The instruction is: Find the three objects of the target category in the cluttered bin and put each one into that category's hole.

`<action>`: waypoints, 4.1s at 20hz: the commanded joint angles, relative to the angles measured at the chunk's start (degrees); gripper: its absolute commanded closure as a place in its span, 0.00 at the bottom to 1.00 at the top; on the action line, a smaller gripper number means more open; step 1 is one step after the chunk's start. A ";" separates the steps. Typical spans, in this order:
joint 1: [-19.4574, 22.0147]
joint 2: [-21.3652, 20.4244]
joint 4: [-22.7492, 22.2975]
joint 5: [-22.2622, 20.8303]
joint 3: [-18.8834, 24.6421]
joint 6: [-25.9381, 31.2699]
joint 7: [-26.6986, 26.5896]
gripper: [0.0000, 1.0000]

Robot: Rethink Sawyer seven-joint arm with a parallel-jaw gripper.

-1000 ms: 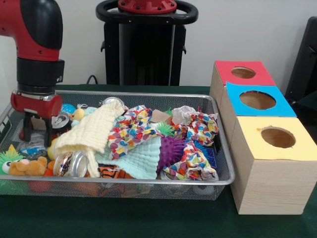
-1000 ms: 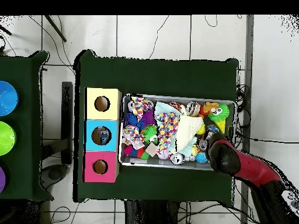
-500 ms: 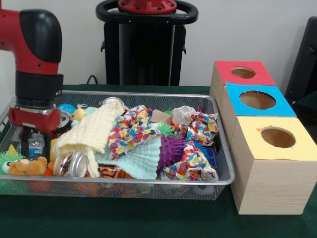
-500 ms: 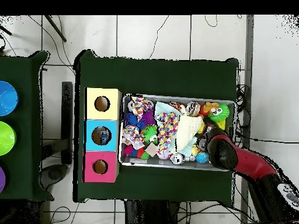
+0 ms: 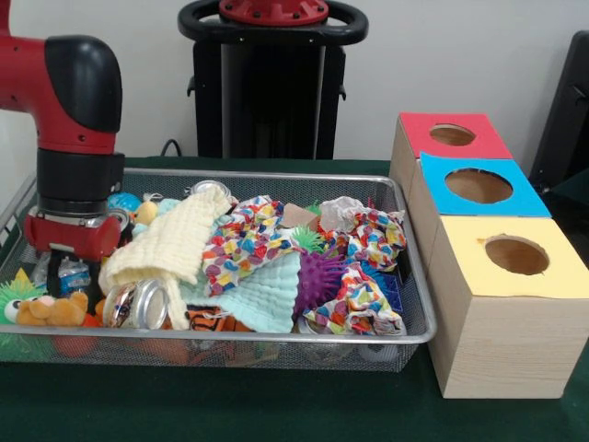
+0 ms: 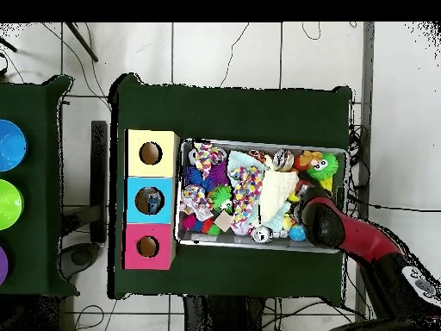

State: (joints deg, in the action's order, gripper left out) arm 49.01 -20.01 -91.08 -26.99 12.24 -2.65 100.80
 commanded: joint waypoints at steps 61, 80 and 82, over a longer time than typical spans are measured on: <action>-8.17 4.70 -5.13 0.43 -13.52 -11.61 8.53 0.00; -10.30 11.31 -5.71 3.73 -17.47 -21.04 11.23 0.00; -9.72 12.93 -5.44 4.14 -17.26 -21.99 11.57 0.00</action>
State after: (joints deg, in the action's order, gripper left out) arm 39.38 -16.94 -94.15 -25.77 -5.65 -23.63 100.80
